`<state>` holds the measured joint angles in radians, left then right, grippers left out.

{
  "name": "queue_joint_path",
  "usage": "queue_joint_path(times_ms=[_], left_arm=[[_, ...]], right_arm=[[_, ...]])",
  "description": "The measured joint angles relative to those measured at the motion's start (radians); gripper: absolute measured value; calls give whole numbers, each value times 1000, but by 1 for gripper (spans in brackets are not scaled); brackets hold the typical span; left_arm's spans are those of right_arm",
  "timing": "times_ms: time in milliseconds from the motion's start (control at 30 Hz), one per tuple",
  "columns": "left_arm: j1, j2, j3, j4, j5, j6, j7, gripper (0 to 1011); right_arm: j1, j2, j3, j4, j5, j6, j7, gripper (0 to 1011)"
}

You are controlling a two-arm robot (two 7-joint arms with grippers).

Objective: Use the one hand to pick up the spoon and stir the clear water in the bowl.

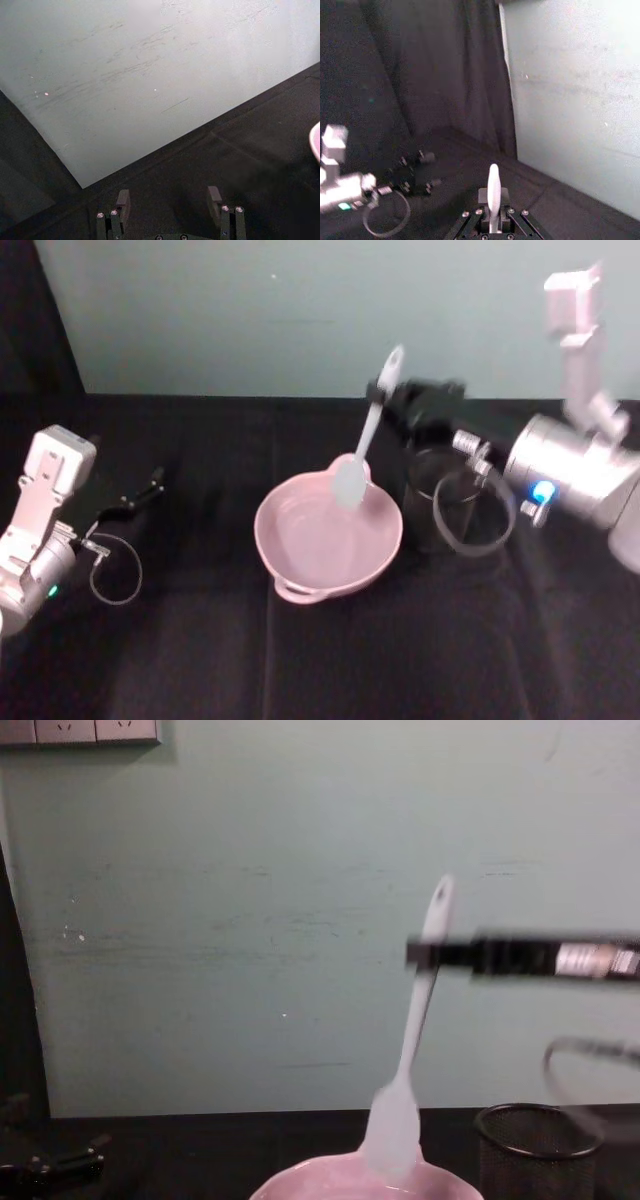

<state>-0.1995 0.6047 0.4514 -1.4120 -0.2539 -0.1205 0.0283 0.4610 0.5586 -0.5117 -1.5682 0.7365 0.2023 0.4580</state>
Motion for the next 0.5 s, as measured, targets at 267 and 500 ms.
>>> queue_joint_path(times_ms=[267,500], left_arm=[[0,0,0,0,0,0,0,1011],[0,0,0,0,0,0,0,1011]], right_arm=[[-72,-37,-54,79,-140,-145,-25,112],[-111,-62,-72,80,-155,-179,3,112]])
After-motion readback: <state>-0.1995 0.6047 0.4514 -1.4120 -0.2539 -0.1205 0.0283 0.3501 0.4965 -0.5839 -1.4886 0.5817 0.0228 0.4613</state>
